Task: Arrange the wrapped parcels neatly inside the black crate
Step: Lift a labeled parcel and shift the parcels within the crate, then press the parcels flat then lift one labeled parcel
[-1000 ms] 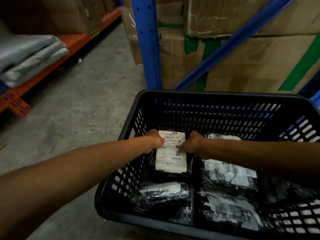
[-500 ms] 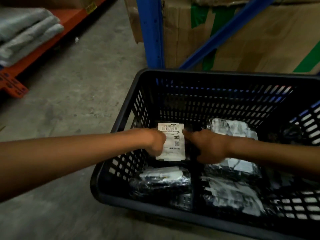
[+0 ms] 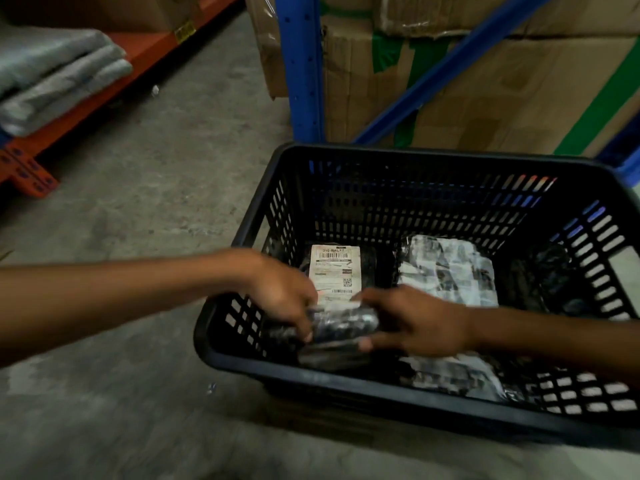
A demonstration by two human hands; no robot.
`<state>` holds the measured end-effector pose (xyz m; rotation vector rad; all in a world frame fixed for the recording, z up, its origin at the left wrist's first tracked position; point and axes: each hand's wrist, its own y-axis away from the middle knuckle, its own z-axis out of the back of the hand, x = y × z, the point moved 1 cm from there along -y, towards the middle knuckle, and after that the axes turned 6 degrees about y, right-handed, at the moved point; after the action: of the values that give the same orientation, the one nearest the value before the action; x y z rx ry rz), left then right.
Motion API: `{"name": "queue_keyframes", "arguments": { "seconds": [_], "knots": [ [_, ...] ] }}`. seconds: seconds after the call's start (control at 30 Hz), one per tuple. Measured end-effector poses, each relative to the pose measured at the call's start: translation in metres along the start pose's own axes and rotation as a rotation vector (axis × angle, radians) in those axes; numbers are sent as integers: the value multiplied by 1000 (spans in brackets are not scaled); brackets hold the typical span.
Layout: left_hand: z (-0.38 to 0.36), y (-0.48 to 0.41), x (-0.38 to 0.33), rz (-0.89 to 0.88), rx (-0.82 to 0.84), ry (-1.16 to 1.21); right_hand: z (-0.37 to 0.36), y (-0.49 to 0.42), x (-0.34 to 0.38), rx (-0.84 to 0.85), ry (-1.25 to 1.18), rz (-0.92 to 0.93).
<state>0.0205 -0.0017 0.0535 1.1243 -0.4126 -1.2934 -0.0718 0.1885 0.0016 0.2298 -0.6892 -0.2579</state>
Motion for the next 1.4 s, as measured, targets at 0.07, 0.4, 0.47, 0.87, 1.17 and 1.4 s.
{"name": "queue_keyframes", "arguments": {
  "seconds": [0.07, 0.4, 0.47, 0.87, 1.17, 1.4],
  "knots": [
    [26, 8, 11, -19, -66, 306, 26, 8, -8, -8, -310, -56],
    [66, -21, 2, 2, -677, 1126, 75, -42, -40, -462, -1073, -637],
    [61, -38, 1, 92, -732, 1116, 66, -57, -38, -394, -1091, -649],
    [40, -93, 17, 362, -726, 853, 9, -112, -51, -321, -804, -761],
    [35, -86, -11, 157, -902, 387, 80, -66, -38, -338, -253, -465],
    [5, -105, -76, -133, -557, -125, 71, 40, -51, -59, 566, -527]
  ]
}}
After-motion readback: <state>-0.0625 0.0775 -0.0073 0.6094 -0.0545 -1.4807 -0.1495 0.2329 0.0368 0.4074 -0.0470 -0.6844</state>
